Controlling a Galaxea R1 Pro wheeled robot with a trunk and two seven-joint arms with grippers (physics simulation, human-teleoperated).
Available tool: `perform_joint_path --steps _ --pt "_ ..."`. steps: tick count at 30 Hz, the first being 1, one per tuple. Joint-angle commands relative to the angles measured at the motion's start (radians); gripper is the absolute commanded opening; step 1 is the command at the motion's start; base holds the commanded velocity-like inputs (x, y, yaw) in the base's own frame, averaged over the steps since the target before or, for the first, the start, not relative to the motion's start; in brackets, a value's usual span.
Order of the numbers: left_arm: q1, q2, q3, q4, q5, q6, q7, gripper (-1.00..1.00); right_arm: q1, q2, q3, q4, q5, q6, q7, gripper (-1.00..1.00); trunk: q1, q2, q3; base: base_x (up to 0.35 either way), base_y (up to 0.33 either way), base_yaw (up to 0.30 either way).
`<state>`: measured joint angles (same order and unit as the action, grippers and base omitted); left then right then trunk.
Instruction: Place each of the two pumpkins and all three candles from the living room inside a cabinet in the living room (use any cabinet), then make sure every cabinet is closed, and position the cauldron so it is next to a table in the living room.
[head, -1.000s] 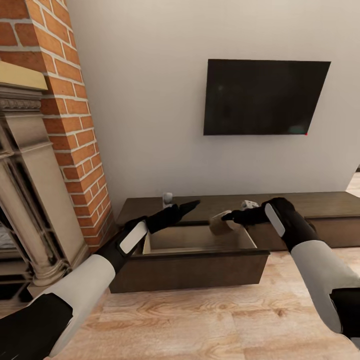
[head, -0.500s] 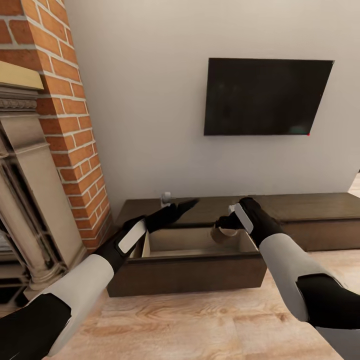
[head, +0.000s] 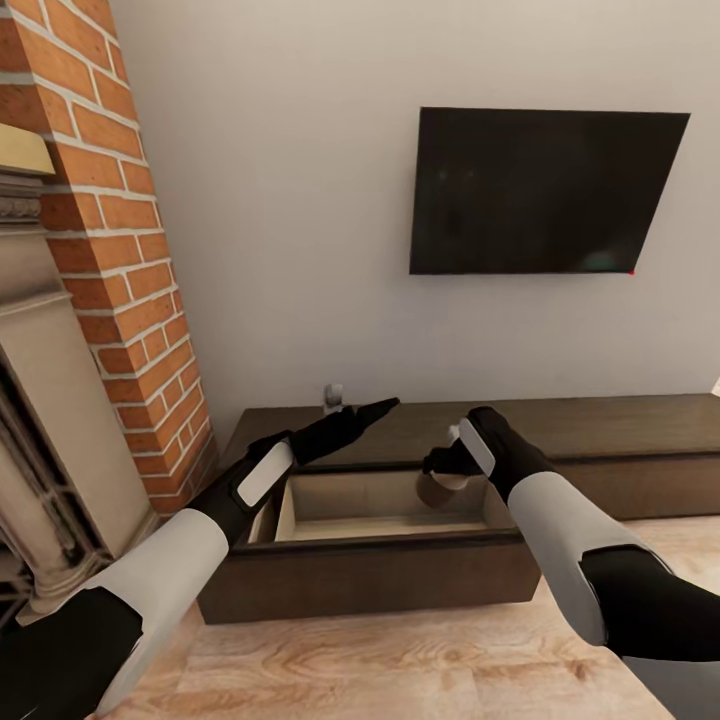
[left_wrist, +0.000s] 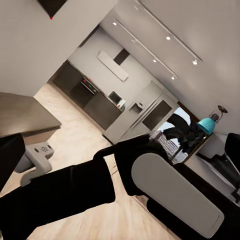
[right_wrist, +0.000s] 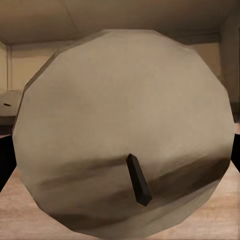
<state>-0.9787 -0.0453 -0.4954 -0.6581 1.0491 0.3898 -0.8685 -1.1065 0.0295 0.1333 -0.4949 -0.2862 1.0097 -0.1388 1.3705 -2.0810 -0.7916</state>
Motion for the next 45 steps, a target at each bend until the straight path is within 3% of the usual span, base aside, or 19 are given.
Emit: perform_joint_path --steps 1,4,9,21,33,36,41,45 --pt "0.0 0.0 0.0 0.0 0.0 0.0 0.0 1.0 0.0 -0.001 0.0 0.0 -0.003 0.0 -0.012 -1.0 0.0 0.0 0.0 0.013 -0.003 0.0" --pt "0.001 0.001 0.001 0.001 0.0 0.0 0.0 1.0 0.0 -0.002 -0.002 0.001 -0.004 -0.002 -0.063 -1.0 0.0 0.0 0.0 0.01 -0.06 0.0" --pt "0.001 0.001 0.002 0.002 0.003 0.0 0.0 1.0 0.001 -0.003 -0.003 0.0 -0.001 -0.009 -0.091 -1.0 0.0 0.0 0.0 0.063 -0.245 0.0" --pt "0.001 0.001 0.003 0.008 0.004 -0.001 0.0 1.0 0.011 -0.001 -0.002 0.001 -0.002 -0.018 -0.094 -1.0 0.0 0.0 0.0 0.152 -0.3 0.0" --pt "0.002 0.001 0.003 0.011 0.007 -0.002 0.0 1.0 0.051 0.01 0.002 0.001 -0.007 -0.017 -0.081 -1.0 0.0 0.0 0.0 0.023 -0.029 0.0" --pt "0.002 0.003 0.004 0.012 0.008 -0.002 -0.001 1.0 0.053 0.041 0.002 0.013 -0.007 -0.017 -0.083 -1.0 0.0 0.0 0.0 0.064 0.0 0.0" --pt "0.002 0.004 0.004 0.012 0.008 -0.002 -0.008 1.0 0.054 0.067 0.003 0.082 -0.006 -0.018 -0.089 -1.0 0.0 0.0 0.0 0.28 0.0 0.0" --pt "0.002 0.018 0.005 0.011 0.01 -0.002 -0.009 1.0 0.083 0.082 0.043 0.118 -0.006 -0.042 -0.086 -1.0 0.0 0.0 0.0 0.298 0.0 0.0"
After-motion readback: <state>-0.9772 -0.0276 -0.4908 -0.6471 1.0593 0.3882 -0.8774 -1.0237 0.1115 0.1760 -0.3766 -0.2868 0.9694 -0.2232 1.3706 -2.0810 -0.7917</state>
